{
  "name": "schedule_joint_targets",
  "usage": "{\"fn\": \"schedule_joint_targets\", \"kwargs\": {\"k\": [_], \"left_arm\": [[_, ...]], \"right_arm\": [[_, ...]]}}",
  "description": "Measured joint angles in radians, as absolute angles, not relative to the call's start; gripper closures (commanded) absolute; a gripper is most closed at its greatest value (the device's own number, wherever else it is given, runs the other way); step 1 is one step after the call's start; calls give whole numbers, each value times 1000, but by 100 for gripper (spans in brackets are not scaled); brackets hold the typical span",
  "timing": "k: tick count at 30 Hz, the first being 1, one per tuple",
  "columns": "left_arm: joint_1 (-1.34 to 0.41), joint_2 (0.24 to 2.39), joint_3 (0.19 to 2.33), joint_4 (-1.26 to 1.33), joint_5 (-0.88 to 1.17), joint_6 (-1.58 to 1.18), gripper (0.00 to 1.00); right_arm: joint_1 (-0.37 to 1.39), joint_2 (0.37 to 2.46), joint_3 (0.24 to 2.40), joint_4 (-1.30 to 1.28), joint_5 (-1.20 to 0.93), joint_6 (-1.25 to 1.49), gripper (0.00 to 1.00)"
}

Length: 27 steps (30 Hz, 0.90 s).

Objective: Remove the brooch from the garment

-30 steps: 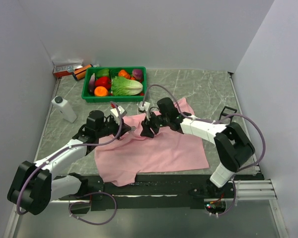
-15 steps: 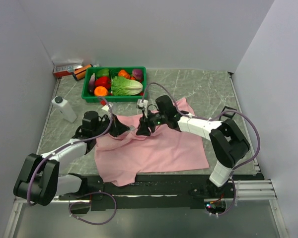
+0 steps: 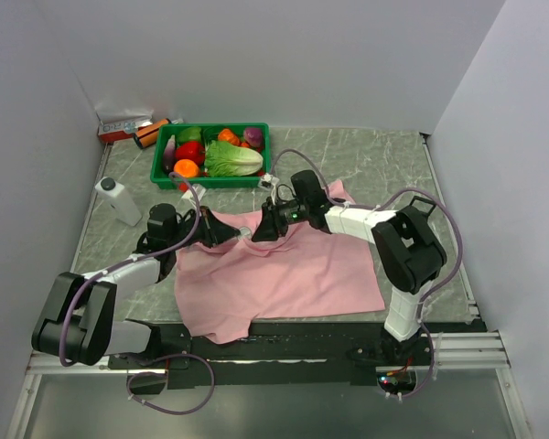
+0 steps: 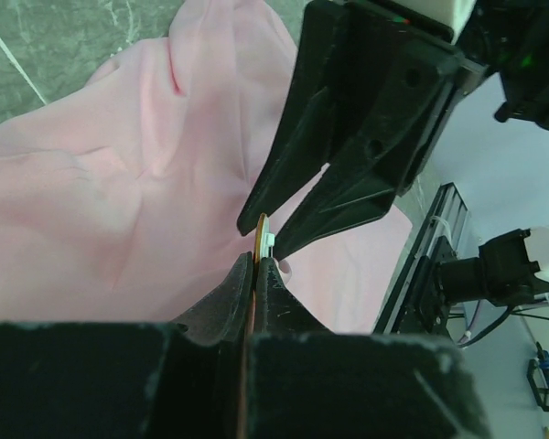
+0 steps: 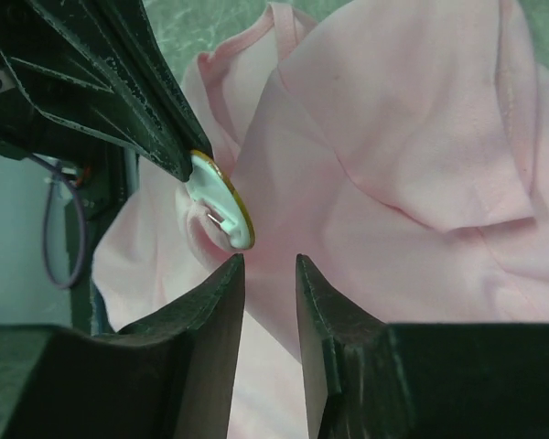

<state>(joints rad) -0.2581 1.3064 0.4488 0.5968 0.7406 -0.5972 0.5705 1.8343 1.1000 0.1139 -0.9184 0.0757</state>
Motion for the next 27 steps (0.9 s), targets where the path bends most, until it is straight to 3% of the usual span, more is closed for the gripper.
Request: {"fn": "schedule_joint_targets", "kwargs": {"k": [11,19,27], "left_arm": [[-253,1306,449,607,765,-614,99],[-250,1307,449,622,782,-622,99],[-242,1310,449,625,790,-623,99]], "right_arm": [[567,1854,1112,202,-1040,194,72],[562,1854,1112,202,-1065,194,83],[562,1868,1113,226,-1083,224,85]]}}
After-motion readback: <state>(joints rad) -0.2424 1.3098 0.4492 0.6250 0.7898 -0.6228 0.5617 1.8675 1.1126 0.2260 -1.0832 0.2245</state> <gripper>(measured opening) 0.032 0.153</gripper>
